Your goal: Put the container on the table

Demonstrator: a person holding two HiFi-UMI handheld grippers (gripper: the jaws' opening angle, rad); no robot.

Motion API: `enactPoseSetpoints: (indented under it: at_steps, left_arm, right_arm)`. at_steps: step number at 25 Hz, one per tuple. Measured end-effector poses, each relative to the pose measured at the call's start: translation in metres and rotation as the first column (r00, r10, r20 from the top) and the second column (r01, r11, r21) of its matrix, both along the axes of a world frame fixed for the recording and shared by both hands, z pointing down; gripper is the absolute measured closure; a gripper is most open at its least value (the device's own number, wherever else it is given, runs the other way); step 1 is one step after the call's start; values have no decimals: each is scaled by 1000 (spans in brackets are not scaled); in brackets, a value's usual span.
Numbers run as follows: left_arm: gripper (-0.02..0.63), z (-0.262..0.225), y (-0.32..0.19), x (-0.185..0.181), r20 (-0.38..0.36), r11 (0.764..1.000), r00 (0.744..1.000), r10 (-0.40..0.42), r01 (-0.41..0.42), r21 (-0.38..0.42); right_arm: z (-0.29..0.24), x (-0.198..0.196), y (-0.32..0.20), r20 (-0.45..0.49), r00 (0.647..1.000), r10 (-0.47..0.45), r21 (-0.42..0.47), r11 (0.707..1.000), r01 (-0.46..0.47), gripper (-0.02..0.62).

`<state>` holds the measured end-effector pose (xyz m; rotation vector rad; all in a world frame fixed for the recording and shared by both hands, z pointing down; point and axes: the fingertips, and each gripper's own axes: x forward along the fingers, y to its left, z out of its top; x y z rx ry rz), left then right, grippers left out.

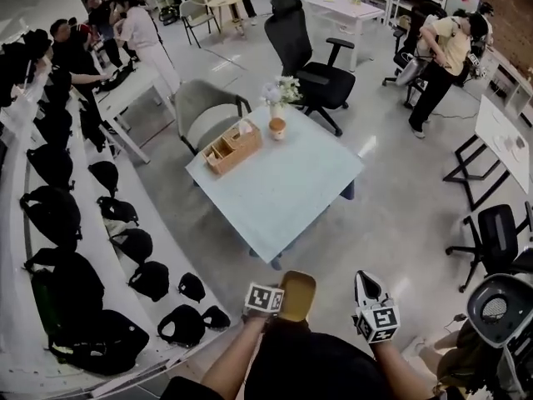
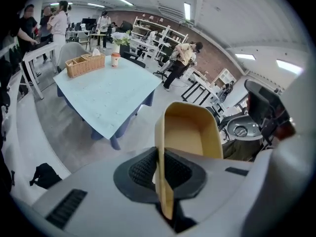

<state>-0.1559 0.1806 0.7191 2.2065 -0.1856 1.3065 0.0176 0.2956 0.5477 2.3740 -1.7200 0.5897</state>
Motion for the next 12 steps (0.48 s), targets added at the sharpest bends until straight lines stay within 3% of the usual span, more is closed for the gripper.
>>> enactPoseSetpoints:
  at_steps: [12]
  left_arm:
    - [586, 12, -112, 32, -13, 996, 996, -87, 87, -25]
  right_arm:
    - [2, 42, -112, -35, 998, -44, -47, 998, 42, 597]
